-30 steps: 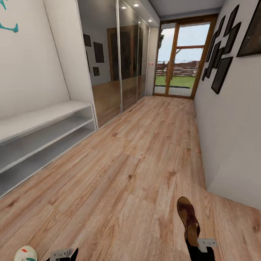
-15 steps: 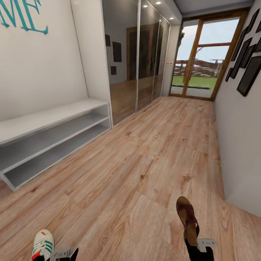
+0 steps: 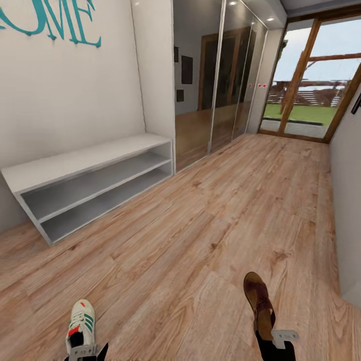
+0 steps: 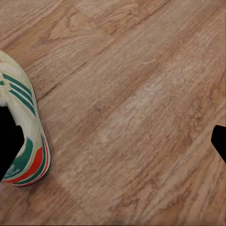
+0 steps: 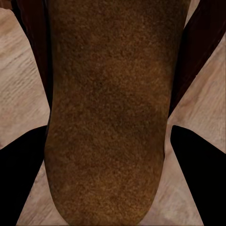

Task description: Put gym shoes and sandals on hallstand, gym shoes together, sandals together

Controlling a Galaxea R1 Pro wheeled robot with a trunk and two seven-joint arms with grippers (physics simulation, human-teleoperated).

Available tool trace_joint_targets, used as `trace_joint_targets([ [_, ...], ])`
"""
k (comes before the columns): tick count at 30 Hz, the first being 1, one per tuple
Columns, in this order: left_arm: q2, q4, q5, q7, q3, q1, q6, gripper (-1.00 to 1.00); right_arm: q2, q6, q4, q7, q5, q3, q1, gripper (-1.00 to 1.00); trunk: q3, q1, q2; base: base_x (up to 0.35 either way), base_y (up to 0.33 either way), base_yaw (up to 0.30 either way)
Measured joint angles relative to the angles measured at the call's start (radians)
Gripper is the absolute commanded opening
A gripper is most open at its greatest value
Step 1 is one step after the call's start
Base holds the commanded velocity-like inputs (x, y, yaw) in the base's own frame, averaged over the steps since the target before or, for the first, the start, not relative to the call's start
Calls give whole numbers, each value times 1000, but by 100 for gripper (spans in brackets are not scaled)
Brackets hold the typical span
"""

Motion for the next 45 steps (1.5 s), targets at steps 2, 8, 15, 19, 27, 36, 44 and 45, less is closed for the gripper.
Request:
trace_joint_targets([
  [2,0,0,0,0,0,0,0,100,0,0,0,0,0,0,0,-100,-1,0,0,0,0,277],
  [8,0,0,0,0,0,0,0,100,0,0,-1,0,0,0,0,-100,-5,0,0,0,0,277],
  [15,0,0,0,0,0,0,0,100,0,0,0,0,0,0,0,-100,-9,0,0,0,0,277],
  [19,0,0,0,0,0,0,0,100,0,-1,-1,0,0,0,0,-100,-11,0,0,0,0,277],
  [27,0,0,0,0,0,0,0,100,0,-1,-1,0,-1,0,0,-100,-15,0,0,0,0,277],
  [36,1,0,0,0,0,0,0,100,0,-2,0,0,-1,0,0,-100,-20,0,0,0,0,277],
  [44,-1,0,1,1,0,0,0,100,0,-2,0,0,-1,0,0,-100,-25,0,0,98,-56,277],
  [45,-1,0,1,1,0,0,0,100,0,-2,0,0,-1,0,0,-100,-26,0,0,214,-144,277],
])
